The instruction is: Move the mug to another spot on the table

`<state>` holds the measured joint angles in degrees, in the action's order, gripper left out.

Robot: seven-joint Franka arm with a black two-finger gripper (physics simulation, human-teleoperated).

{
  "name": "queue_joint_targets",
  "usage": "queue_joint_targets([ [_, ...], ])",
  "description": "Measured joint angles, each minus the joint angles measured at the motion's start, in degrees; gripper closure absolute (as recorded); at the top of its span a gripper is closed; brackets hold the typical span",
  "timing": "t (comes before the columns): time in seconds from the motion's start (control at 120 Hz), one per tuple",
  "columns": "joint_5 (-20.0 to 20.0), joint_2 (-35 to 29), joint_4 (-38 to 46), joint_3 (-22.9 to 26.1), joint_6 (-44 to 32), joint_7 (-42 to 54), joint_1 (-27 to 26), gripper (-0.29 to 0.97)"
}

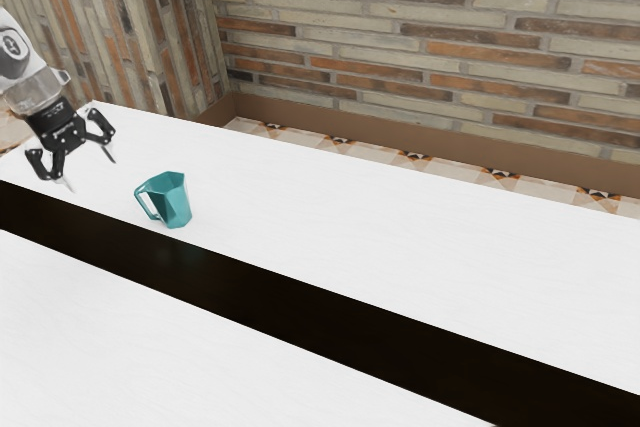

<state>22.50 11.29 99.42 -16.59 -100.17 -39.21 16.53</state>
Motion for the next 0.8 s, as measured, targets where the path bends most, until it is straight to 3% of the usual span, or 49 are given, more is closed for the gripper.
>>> queue_joint_targets([
  [0.1, 5.3, 4.5, -0.1, -0.1, -2.1, -3.4, 1.9, 0.0],
  [0.275, 10.5, 9.6, -0.6, -0.2, -5.5, -8.1, 4.2, 0.0],
  [0.567, 15.5, 20.1, -9.8, 0.0, -8.3, -13.1, 7.1, 0.0],
  [0.8, 22.2, 26.8, -14.9, 0.6, -10.2, -15.0, 8.0, 0.0],
])
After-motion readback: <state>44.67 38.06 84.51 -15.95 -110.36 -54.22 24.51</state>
